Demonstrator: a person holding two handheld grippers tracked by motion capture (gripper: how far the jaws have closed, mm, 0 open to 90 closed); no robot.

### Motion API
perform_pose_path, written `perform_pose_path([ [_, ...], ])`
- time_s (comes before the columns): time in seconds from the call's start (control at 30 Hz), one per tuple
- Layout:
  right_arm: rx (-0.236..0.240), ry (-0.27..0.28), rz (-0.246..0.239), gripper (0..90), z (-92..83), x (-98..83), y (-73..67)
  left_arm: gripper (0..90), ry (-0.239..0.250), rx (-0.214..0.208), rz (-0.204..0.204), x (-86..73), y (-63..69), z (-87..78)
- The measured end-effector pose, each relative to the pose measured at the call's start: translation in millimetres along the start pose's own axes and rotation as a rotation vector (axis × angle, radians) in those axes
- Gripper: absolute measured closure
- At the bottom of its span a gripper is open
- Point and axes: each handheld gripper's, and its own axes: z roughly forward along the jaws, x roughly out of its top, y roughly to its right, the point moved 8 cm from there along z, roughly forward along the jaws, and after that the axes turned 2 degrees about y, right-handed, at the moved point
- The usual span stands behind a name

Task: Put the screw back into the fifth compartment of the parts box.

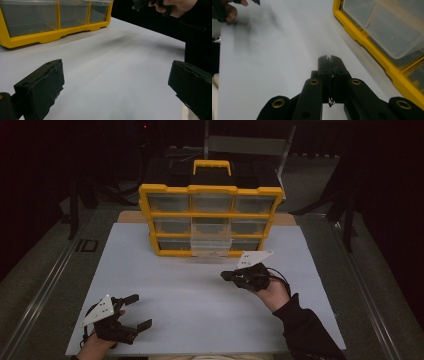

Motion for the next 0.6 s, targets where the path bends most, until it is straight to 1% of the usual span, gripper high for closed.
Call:
perform_pose_path([
  [0.17,-0.014,0.027,-0.007,87.6,-12.3,10.7,2.2,1.2,0.000,0.001,0.000,0.0,0.0,0.0],
  [0.33,-0.021,0.033,-0.016,87.7,-17.7,16.2,3.2,1.3,-0.001,0.002,0.000,-0.1,-0.1,0.0],
  [0.43,-0.022,0.047,-0.024,87.6,-23.0,24.5,3.6,1.2,0.000,0.003,0.003,0.0,-0.5,-0.1],
  [0.47,-0.022,0.047,-0.024,87.6,-23.0,24.5,3.6,1.2,0.000,0.003,0.001,0.0,-0.4,0.0],
  [0.5,-0.024,0.058,-0.029,87.6,-25.9,29.8,4.2,1.3,0.000,0.002,0.002,0.0,-0.3,0.0],
  [0.6,-0.023,0.066,-0.031,87.6,-27.9,33.8,4.8,1.3,-0.001,0.002,0.002,0.0,-0.3,-0.1],
])
